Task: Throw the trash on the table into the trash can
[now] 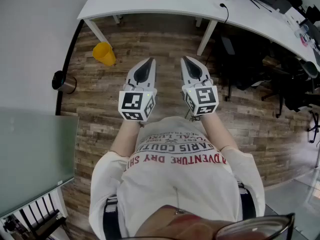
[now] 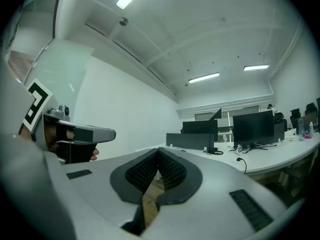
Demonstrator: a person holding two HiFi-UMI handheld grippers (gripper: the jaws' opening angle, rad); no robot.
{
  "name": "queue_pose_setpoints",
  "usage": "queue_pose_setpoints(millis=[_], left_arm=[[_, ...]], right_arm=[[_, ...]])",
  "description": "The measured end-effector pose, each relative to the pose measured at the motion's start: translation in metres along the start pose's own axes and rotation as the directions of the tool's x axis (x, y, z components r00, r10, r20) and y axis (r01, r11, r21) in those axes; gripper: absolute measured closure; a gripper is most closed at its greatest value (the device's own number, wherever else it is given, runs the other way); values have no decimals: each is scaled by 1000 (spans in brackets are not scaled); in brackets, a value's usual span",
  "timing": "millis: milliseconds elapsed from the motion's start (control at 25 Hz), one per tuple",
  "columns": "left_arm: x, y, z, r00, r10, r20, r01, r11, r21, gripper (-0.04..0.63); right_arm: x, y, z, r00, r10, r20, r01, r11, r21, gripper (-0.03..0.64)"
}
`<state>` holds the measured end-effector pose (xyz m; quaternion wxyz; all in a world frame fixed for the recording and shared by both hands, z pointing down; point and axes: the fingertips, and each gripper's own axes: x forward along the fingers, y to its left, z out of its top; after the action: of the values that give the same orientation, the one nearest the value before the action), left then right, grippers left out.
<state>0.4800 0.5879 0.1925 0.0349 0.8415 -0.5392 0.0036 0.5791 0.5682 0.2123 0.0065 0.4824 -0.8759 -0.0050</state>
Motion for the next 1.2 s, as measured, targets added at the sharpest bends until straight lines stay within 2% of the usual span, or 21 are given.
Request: queue_pose_setpoints(millis=[520,760,920,1200], left_arm=[[15,4,-13,999,34,3,-34,998,-48,572],[22,15,-30,995,75,-66,-78,996,-47,572],[30,49,-44,989,111,-95,-116,992,-49,572],[78,144,-51,988,123,-97,-135,982,-132,572]], right_arm=[[9,-8,-14,999,36,-16,-36,999,5,591],[25,-28,-32,998,0,-59,2,999,37,591],[56,-27,-51,995,11,-103,-2,996,84,591],[143,-31,-72,985,9,-174,8,995,96,591]])
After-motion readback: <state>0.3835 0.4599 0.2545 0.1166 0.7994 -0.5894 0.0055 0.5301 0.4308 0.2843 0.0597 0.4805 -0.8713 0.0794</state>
